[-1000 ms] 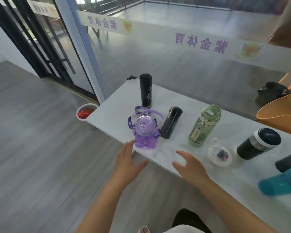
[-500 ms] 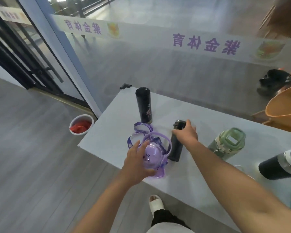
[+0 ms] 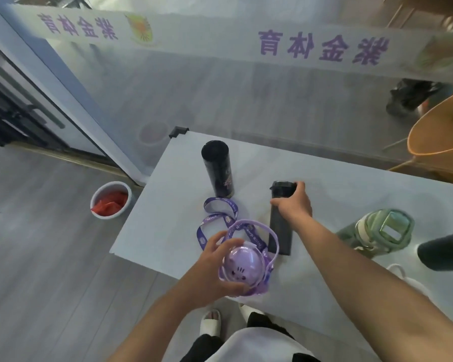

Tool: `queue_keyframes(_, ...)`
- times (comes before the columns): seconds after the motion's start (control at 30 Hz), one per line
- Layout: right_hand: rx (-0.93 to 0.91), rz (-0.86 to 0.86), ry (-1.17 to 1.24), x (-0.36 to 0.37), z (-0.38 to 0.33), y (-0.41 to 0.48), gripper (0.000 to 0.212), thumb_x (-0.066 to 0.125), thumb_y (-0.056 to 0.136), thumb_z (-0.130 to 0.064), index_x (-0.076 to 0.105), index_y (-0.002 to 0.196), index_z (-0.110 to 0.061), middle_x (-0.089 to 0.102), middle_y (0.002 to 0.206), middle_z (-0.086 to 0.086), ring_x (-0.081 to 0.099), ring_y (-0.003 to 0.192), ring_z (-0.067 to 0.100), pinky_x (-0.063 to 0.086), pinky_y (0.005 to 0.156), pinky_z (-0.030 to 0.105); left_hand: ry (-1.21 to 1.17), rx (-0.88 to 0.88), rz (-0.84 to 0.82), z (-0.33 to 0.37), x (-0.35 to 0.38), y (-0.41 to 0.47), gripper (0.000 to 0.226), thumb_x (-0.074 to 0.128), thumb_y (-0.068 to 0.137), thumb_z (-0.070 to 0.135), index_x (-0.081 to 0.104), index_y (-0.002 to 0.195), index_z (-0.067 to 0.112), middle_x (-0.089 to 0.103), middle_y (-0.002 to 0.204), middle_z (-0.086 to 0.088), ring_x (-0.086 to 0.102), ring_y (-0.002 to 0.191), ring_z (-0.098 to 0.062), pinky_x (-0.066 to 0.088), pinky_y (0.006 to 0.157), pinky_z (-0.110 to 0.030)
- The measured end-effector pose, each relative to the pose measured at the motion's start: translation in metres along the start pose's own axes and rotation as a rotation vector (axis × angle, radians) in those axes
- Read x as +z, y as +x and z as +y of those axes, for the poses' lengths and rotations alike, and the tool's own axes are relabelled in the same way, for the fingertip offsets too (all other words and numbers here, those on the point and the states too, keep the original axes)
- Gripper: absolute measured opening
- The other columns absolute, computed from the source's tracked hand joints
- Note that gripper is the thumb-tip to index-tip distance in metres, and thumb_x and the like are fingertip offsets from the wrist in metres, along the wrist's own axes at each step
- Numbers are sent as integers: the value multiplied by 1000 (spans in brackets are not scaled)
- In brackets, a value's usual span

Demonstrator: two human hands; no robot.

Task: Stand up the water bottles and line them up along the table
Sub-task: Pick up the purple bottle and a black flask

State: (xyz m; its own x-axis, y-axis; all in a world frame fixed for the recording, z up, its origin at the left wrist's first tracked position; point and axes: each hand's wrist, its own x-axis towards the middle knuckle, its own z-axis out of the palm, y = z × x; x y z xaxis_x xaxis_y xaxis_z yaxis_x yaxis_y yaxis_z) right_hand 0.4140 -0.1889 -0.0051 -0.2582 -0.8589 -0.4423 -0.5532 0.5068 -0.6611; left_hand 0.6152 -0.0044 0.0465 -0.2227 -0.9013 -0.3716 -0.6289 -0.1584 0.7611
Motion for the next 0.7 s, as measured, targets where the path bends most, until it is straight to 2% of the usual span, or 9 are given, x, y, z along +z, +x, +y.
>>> queue_keyframes(0.13,-200,121,69,-24,-17,-36,89,81,68,-24,27,139,-31,45,127,9,54,102,28,50,84,37,-7,27,-86,-3,-11,8,82,86,62,51,35,125,61,10,155,23,41,135,-20,46,108,-38)
queue_keyframes(0.3,-446,245,19,-30,-10,-95,86,84,70,-23,32,138,-30,43,127,6,48,103,14,43,85,23,23,88,-162,-7,-22,13,81,86,62,53,36,125,60,11,153,21,40,132,-16,44,109,-36)
queue_keyframes(0.4,-446,269,17,-20,10,-113,86,85,70,-17,34,139,-28,41,127,6,45,103,11,39,86,17,35,124,-186,-14,-25,19,84,87,57,57,38,126,60,14,154,19,44,131,-21,48,106,-41)
queue_keyframes(0.5,-386,313,42,-9,28,-123,86,85,70,-17,34,139,-28,38,129,6,43,104,10,39,87,18,43,150,-215,-21,-25,22,84,87,56,58,39,125,61,18,153,15,46,129,-22,50,103,-42)
queue_keyframes(0.7,-331,412,85,-3,32,-130,89,87,66,-16,34,136,-22,35,132,12,40,104,11,37,88,20,63,177,-253,-24,-29,19,82,84,61,59,37,129,60,12,156,15,42,132,-19,42,110,-35)
